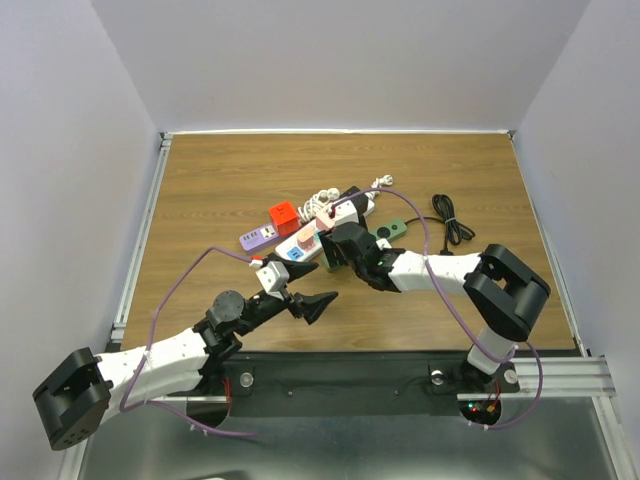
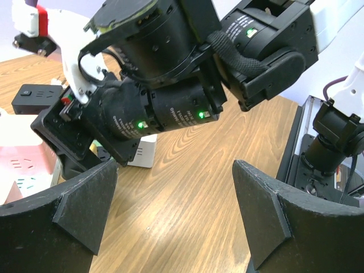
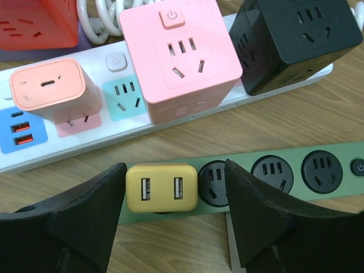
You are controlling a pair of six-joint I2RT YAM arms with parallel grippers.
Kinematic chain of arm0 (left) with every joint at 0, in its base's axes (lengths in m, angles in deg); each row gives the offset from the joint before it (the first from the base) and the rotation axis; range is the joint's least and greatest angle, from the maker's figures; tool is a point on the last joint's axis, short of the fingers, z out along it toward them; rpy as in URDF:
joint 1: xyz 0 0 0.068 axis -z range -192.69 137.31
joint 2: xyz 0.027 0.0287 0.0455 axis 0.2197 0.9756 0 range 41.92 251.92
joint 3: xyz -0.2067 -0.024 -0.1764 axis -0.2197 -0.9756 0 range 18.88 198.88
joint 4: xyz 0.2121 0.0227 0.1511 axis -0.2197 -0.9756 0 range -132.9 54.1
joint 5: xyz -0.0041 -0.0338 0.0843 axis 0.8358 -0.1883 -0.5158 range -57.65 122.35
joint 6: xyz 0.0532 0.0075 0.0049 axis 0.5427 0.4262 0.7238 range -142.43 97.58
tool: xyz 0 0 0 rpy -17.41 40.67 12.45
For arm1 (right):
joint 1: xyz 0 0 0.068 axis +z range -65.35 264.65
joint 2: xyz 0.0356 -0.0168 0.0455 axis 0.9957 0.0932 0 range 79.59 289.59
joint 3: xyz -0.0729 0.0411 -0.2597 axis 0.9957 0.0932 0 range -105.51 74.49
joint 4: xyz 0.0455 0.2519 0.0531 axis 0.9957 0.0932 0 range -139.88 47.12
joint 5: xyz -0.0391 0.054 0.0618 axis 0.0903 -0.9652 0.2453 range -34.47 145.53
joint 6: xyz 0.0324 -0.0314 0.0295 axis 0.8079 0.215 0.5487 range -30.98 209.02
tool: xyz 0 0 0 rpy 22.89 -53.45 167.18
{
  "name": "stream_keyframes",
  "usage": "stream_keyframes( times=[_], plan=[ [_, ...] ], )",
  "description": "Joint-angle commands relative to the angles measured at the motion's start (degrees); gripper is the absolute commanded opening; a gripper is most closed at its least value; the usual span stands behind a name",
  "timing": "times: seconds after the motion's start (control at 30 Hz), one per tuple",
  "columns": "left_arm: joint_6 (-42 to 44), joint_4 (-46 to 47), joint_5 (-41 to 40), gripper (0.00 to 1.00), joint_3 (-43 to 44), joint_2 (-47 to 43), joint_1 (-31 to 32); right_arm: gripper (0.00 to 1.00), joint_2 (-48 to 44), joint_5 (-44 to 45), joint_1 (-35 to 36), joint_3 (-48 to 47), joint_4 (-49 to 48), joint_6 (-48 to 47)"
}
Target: Insert the plug
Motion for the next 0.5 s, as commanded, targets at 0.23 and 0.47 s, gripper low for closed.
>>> stream_keyframes(
  times=[0.23,0.47],
  plan=[
    [-0.03,3.45,0.97,0.93,-0.37,0.03,-0.03,0.58,-0.25,-1.57,-0.18,-1.56,0.04,-0.62],
    [-0.11,3.72,1.33,0.93,-0.46,0.29,0.06,0.58,-0.24,-1.83,-0.18,-2.88,0.22,-0.97]
  ],
)
